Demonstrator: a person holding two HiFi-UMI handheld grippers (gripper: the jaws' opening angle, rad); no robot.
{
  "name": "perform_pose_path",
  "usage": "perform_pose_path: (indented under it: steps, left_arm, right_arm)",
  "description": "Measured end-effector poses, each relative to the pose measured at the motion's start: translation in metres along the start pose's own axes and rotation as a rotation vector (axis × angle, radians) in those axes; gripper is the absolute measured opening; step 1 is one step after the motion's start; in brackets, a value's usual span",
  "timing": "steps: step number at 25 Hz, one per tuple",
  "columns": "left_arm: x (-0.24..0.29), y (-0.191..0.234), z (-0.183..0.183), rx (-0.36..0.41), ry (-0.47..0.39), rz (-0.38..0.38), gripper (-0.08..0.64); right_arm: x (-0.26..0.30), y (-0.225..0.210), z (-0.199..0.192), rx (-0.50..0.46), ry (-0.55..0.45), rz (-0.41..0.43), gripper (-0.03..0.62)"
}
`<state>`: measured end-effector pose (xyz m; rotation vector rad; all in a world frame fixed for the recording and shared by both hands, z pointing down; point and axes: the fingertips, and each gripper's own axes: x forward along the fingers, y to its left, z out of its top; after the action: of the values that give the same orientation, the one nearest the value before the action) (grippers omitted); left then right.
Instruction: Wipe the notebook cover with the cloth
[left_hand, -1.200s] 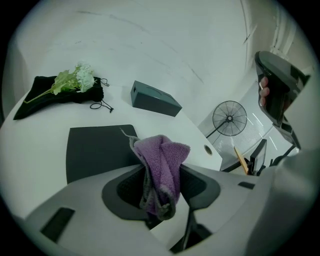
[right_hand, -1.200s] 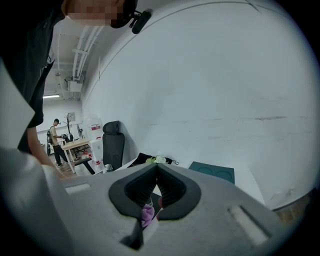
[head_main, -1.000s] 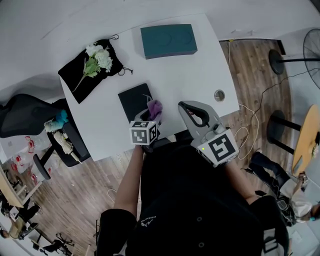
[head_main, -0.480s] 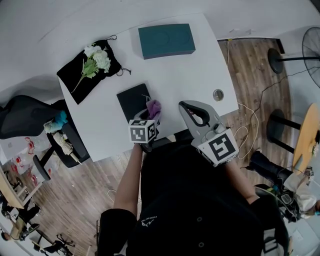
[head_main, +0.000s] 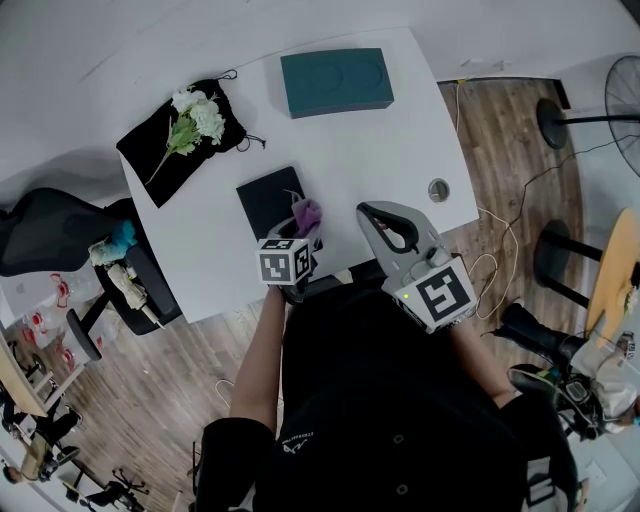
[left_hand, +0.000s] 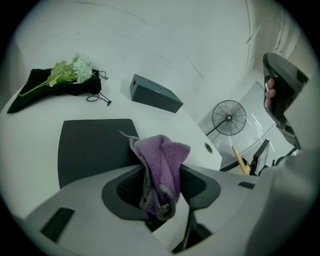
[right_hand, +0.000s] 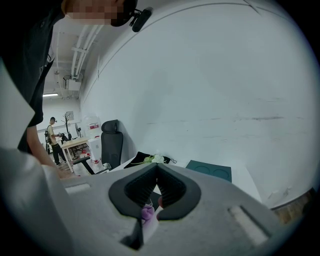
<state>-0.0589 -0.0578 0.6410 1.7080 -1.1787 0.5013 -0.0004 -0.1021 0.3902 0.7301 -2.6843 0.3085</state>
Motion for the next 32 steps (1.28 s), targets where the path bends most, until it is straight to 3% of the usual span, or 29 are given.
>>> perform_pose_path:
  steps: [5,9,17,21,24,32]
  left_arm:
    - [-0.008,0.013,0.0,-0.027,-0.014,0.008,0.187]
    - [-0.014,0.024,-0.001,-0.033,-0.019,0.019,0.187]
    - [-0.025,0.034,-0.006,-0.037,-0.023,0.034,0.187]
    - [-0.032,0.04,-0.01,-0.048,-0.029,0.039,0.187]
    - [-0.036,0.045,-0.013,-0.056,-0.035,0.044,0.187]
    - [-0.047,0.059,-0.017,-0.075,-0.043,0.06,0.187]
  right_arm:
    - [0.004,0.006,0.0,-0.001,0.025,-0.003,0.005]
    - [0.009,0.013,0.005,-0.016,-0.025,0.02,0.006]
    - [0.014,0.021,0.005,-0.014,0.019,0.012,0.005]
    - [0.017,0.033,0.012,-0.033,-0.051,0.044,0.006]
    - [0.019,0.037,0.009,-0.03,-0.028,0.043,0.005]
    - [0.028,0.049,0.019,-0.066,-0.081,0.074,0.005]
